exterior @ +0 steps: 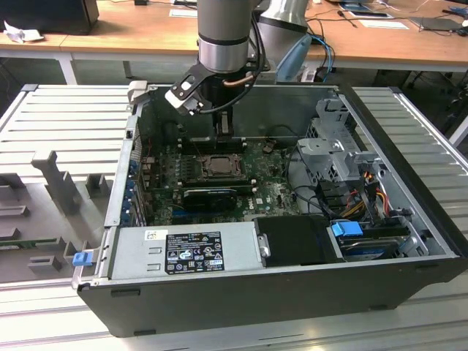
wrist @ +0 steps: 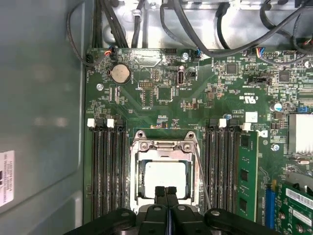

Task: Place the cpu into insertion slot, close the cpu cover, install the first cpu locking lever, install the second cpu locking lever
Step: 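Install the first cpu locking lever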

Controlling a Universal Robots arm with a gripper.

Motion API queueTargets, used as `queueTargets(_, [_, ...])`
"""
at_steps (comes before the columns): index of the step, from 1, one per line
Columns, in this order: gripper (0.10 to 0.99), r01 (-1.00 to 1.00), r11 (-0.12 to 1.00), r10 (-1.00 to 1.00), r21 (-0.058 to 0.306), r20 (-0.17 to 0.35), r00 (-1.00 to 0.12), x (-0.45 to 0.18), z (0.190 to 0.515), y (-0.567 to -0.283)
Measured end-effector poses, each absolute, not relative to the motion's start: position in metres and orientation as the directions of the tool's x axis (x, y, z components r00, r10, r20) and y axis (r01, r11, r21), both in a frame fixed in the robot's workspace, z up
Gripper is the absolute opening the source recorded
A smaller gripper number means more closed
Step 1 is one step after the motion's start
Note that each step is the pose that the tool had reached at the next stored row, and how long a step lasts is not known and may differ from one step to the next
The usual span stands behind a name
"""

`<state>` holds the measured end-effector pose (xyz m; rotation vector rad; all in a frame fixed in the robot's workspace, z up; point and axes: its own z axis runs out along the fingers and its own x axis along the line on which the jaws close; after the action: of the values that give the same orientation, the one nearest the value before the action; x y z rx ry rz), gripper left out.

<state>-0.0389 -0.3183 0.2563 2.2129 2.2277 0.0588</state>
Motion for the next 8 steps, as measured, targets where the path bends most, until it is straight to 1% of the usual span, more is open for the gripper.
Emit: queueTargets(8, [0.106, 1.0, 0.006, 1.0, 0.027, 0.026, -0.007, -0.039, 0.272, -0.318])
